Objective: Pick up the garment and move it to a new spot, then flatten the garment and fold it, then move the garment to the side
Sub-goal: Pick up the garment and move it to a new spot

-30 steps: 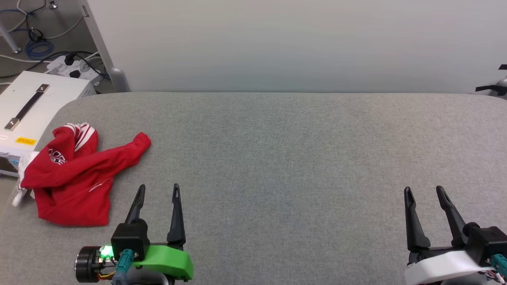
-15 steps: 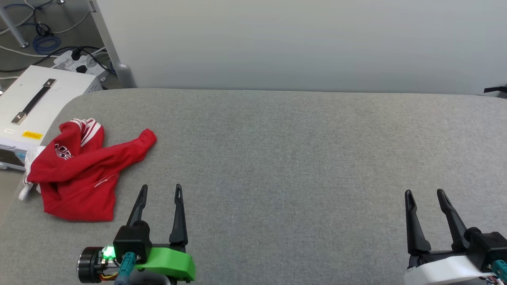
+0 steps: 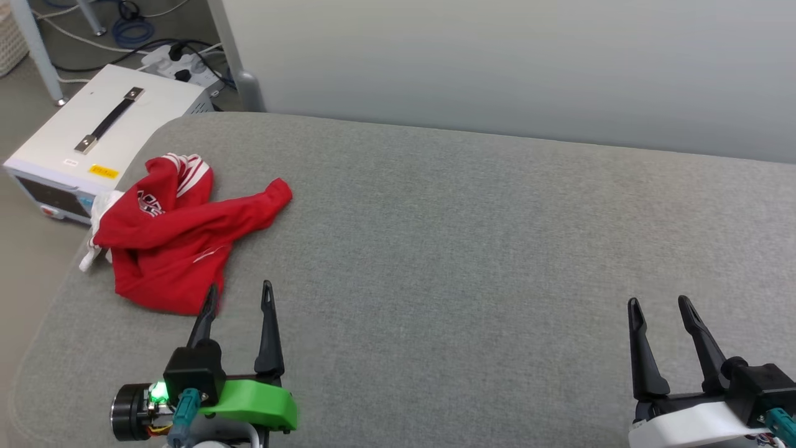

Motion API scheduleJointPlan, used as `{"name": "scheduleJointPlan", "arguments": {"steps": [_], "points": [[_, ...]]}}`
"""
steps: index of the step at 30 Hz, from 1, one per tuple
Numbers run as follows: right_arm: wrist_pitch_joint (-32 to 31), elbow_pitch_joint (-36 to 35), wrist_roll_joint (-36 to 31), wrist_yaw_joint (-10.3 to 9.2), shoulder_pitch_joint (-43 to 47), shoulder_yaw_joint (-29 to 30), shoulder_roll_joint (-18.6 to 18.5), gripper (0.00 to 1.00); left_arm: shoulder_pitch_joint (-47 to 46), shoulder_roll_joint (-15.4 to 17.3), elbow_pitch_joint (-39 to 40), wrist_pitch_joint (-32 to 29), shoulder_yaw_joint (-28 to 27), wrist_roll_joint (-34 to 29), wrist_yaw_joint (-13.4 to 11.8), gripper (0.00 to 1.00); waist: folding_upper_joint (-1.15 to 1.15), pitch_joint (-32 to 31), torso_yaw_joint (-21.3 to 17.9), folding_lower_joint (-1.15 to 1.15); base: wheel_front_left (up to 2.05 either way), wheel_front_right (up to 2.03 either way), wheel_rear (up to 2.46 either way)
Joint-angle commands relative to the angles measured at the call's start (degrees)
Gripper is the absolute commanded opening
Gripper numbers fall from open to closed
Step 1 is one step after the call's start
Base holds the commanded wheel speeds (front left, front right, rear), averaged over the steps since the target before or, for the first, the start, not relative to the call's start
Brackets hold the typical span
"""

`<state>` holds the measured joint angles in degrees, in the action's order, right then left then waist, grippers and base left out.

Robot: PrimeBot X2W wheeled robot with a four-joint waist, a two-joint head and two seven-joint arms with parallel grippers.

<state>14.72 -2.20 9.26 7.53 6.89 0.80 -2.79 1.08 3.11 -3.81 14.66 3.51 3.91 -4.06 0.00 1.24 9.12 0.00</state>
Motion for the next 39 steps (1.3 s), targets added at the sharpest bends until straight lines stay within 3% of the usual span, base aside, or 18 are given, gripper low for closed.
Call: {"name": "scheduleJointPlan", "arguments": {"steps": [1,24,39], "points": [[0.3,-0.2,-0.3,-0.04,-0.6,-0.1,-0.1,1.0,-0.8,-0.2,-0.1,0.3,-0.2,0.5,-0.2,1.0,0.0,1.3,3.0,0.0,0.0,0.0,0.0],[0.3,-0.2,-2.2,-0.04,-2.1,-2.3,-0.1,1.0,-1.6,-0.2,-0.8,0.3,-1.9,3.5,-1.2,1.0,0.0,3.4,20.2,0.0,0.0,0.0,0.0],[0.3,-0.1,-3.1,-0.04,-2.1,-3.2,-0.1,1.0,-1.0,-0.2,-1.7,0.3,-3.1,5.6,-1.7,1.0,0.0,3.3,25.4,0.0,0.0,0.0,0.0]]}}
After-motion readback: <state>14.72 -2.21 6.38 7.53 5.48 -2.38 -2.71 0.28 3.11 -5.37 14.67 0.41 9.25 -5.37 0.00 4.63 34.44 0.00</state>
